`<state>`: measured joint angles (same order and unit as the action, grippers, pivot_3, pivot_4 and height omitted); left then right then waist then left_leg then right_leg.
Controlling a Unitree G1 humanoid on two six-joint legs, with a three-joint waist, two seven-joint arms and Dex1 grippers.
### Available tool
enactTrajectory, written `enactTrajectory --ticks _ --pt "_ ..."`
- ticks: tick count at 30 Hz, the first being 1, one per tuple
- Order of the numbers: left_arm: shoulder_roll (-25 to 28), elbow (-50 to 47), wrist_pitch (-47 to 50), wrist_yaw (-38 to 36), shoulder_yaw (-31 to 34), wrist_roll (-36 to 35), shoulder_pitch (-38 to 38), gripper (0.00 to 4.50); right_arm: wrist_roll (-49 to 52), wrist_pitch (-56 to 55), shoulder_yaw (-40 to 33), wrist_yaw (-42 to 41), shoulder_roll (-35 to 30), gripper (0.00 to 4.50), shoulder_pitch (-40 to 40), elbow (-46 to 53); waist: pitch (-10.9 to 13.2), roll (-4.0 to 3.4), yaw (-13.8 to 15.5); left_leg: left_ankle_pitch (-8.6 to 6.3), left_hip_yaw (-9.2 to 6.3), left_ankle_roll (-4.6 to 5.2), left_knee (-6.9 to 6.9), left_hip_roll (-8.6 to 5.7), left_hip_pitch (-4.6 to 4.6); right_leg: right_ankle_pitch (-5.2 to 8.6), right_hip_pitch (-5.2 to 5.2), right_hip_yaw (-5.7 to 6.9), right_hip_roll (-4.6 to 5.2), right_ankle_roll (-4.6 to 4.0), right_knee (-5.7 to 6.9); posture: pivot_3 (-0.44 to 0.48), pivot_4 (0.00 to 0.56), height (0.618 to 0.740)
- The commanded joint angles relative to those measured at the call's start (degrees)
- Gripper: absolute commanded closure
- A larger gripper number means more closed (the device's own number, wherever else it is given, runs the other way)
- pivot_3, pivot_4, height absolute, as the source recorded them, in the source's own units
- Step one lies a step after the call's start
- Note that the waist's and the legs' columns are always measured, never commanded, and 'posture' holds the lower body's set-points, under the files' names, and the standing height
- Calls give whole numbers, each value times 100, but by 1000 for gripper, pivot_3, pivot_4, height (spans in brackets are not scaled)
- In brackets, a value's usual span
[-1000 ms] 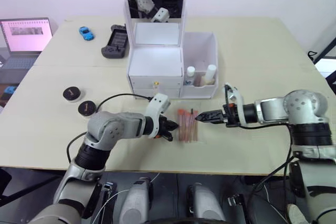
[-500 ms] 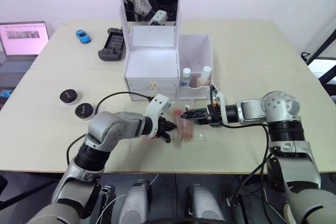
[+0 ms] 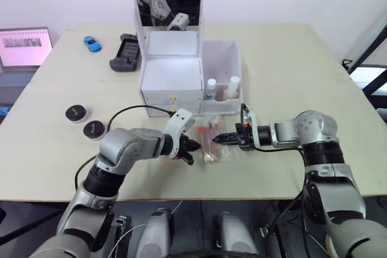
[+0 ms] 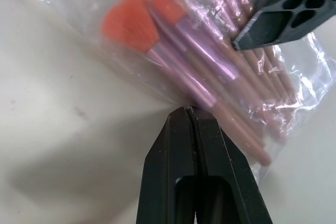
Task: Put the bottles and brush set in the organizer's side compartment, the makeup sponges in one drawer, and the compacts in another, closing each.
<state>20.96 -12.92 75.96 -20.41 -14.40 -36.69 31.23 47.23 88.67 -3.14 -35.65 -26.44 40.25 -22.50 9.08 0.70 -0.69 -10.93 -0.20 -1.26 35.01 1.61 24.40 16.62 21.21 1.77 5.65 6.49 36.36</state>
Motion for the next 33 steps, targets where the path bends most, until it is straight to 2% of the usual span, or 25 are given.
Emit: enactTrajectory --ticks 1,4,7,9,12,15,17,20,22,23,25,26,29,33 --pt "128 -17 105 -109 -49 115 -84 4500 -83 114 61 -103 5 4465 -242 85 0 0 1 0 0 0 0 1 0 1 0 0 0 -1 -1 0 150 740" --pt "264 -200 96 -430 84 -83 -61 4500 43 170 -105 -261 -189 4465 -406 549 1 -1 9 -1 1 0 -4 2 5 1 7 0 0 -1 -3 0 150 740" --pt "406 -571 -63 -921 762 -592 -19 4500 408 50 -447 -574 -677 4465 -766 1776 13 -9 64 -1 0 1 -7 2 19 1 18 0 -1 -1 -6 0 150 740" --pt "456 -721 -154 -1041 1227 -816 15 4500 578 -308 -917 -580 -739 4465 -888 2391 27 -19 93 -1 2 0 -2 2 40 0 36 0 0 -1 -7 0 150 740" --pt "390 -747 -90 -950 2119 -1250 158 4500 1021 -996 -1720 -657 -679 4465 -829 3306 35 -27 87 -1 4 1 0 8 54 -7 53 -2 -6 -8 -7 0 150 740" --pt "759 -1272 -435 -1245 2415 -1418 119 4500 1214 -1798 -1904 -1190 -864 4465 -278 3654 43 -31 53 -1 3 1 -3 14 54 -7 57 -2 -15 -7 -7 0 150 740" --pt "937 -1557 -876 -1319 2420 -1249 7 4500 1374 -1975 -1946 -1362 -893 4465 223 3294 44 -29 34 -1 4 1 -6 15 55 -7 57 -1 -15 -6 -9 0 150 740" --pt "958 -1953 -1550 -1192 2636 -1065 -301 4500 199 -3419 -1161 -1863 -996 4465 1194 2379 47 -32 -3 -1 12 0 -8 14 54 -8 54 -3 -13 -9 -15 0 150 740" --pt "919 -2151 -2151 -1123 2643 -768 -541 4500 -713 -4690 -608 -2234 -987 4465 1642 1736 47 -31 -7 -1 16 0 -4 15 54 -9 57 -5 -13 -11 -16 0 150 740" --pt "865 -2200 -2339 -1122 2715 -781 -658 4500 -1325 -5592 -223 -2484 -933 4465 1956 1100 47 -31 -6 -1 16 0 -7 15 54 -9 57 -5 -13 -11 -16 0 150 740" --pt "781 -2165 -2466 -1268 2874 -1136 -769 4500 -2094 -6906 215 -2849 -803 4465 2404 64 49 -28 -12 0 19 -1 -8 15 54 -10 59 -7 -13 -9 -15 0 150 740" --pt "748 -2032 -2290 -1364 3068 -1712 -762 4500 -2282 -7430 288 -3043 -694 4465 2606 -447 52 -28 -1 0 20 -1 -7 16 54 -10 60 -7 -14 -9 -15 0 150 740" --pt "648 -1869 -2200 -1075 3469 -2530 -744 4500 -2640 -8601 325 -3339 -330 4465 3169 -1922 64 -26 -10 2 20 -3 -8 17 55 -11 60 -6 -13 -7 -14 0 150 740" --pt "855 -2082 -2232 -787 3544 -2791 -961 4500 -3306 -9952 473 -3387 -42 4465 3637 -3691 75 -22 -3 6 19 -10 -6 18 55 -13 58 -6 -13 -5 -10 0 150 740"
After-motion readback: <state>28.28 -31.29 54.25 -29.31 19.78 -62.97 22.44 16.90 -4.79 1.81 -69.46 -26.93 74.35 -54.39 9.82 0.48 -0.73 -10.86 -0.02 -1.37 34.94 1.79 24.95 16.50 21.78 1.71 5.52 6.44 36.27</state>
